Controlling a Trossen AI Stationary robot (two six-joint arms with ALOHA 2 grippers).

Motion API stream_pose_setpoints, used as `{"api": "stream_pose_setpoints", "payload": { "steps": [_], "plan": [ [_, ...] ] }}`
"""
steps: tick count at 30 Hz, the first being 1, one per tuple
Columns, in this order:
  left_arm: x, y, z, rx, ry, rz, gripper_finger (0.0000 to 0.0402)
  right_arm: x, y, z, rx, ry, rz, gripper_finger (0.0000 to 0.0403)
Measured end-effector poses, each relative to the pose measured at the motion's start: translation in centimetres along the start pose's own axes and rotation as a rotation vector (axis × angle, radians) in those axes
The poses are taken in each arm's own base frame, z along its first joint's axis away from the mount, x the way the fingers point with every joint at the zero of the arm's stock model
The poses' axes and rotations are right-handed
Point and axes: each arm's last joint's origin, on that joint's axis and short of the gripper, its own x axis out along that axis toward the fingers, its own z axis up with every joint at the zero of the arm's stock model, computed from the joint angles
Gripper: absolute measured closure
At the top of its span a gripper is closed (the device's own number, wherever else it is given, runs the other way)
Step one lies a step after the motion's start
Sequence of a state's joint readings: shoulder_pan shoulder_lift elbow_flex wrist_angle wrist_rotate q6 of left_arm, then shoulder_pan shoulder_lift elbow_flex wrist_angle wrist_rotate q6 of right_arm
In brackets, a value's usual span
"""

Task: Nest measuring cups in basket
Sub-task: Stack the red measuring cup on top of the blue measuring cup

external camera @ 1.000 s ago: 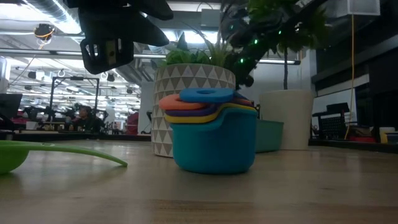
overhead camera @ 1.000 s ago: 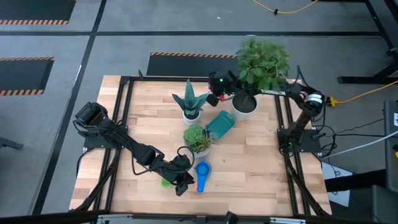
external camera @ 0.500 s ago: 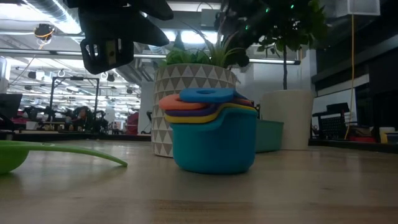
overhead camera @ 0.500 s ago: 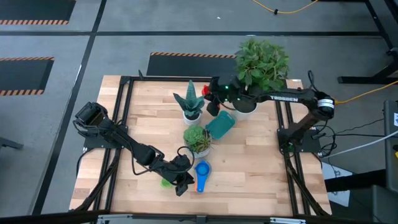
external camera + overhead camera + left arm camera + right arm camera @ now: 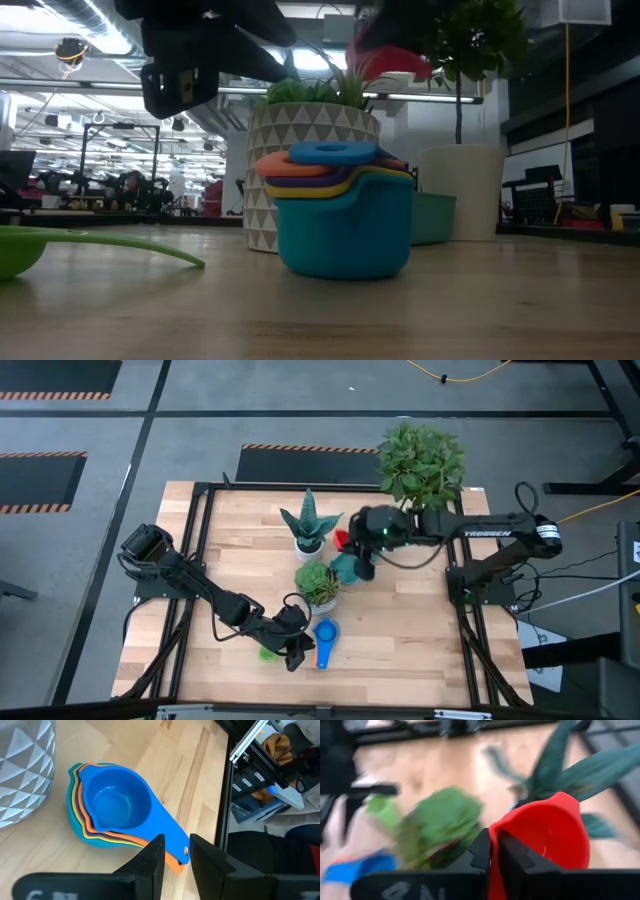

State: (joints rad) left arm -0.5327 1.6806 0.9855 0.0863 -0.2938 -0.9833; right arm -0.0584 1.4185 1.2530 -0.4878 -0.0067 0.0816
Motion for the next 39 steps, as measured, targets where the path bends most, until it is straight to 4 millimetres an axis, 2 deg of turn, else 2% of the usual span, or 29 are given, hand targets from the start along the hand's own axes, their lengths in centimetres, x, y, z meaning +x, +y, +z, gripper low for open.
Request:
{"api": "stream_pose_setpoints", "payload": {
  "steps": [8,16,23,27,32,39],
  "plan": [
    [0.0,0.0,0.1,-0.001,-0.016,0.005,0.0319,-0.6,4.9,-1.9,0.019,0.155,0.176,0.0375],
    [0.0,0.0,0.1,-0.001,-0.031,0.016,0.0319,-1.3,9.1,-3.8,0.055,0.285,0.248,0.0375],
    [0.0,0.0,0.1,-0.001,-0.032,0.016,0.0319,-1.4,12.0,-5.3,0.099,0.319,0.146,0.0374],
    [0.0,0.0,0.1,-0.001,-0.033,0.017,0.0319,-0.1,13.9,-6.8,0.118,0.379,0.101,0.0374],
    [0.0,0.0,0.1,-0.001,-0.034,0.016,0.0319,2.4,16.0,-9.2,0.081,0.488,0.068,0.0374],
    [0.0,0.0,0.1,0.025,-0.034,0.018,0.0319,6.1,16.3,-11.9,0.089,0.615,-0.032,0.0374]
  ]
}}
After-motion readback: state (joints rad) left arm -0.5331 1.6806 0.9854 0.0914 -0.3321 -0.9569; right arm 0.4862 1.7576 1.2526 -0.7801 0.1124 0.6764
